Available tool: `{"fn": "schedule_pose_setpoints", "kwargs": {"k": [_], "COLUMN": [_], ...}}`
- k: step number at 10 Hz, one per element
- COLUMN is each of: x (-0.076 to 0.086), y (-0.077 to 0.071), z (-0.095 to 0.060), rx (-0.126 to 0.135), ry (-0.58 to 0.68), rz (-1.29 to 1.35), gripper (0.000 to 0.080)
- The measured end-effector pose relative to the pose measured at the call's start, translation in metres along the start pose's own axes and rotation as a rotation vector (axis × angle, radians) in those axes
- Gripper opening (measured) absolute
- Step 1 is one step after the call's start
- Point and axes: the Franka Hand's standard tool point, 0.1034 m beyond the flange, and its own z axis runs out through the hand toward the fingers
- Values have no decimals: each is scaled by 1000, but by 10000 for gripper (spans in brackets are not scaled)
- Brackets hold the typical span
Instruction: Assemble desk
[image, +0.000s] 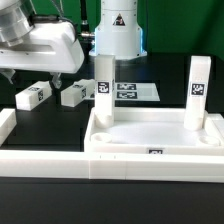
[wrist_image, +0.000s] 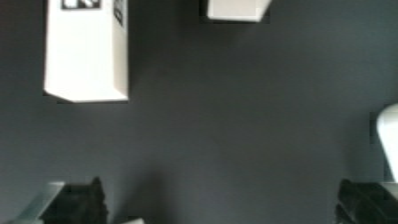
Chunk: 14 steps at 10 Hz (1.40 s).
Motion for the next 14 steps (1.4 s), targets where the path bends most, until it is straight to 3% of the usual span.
{"fn": "schedule_pose_setpoints", "kwargs": {"k": [2, 3, 5, 6, 9, 14], "x": [0, -4, -38, -47, -44, -55], "y": [0, 0, -1, -3, -3, -2], "z": [1, 5, 36, 45, 43, 48], "rx": [0, 13, 66, 66, 69, 105], "ry": [-1, -9, -74, -94, -132, -447], "rz": [0, 40, 143, 141, 139, 130], "gripper": [649, 649, 649, 649, 649, 649]}}
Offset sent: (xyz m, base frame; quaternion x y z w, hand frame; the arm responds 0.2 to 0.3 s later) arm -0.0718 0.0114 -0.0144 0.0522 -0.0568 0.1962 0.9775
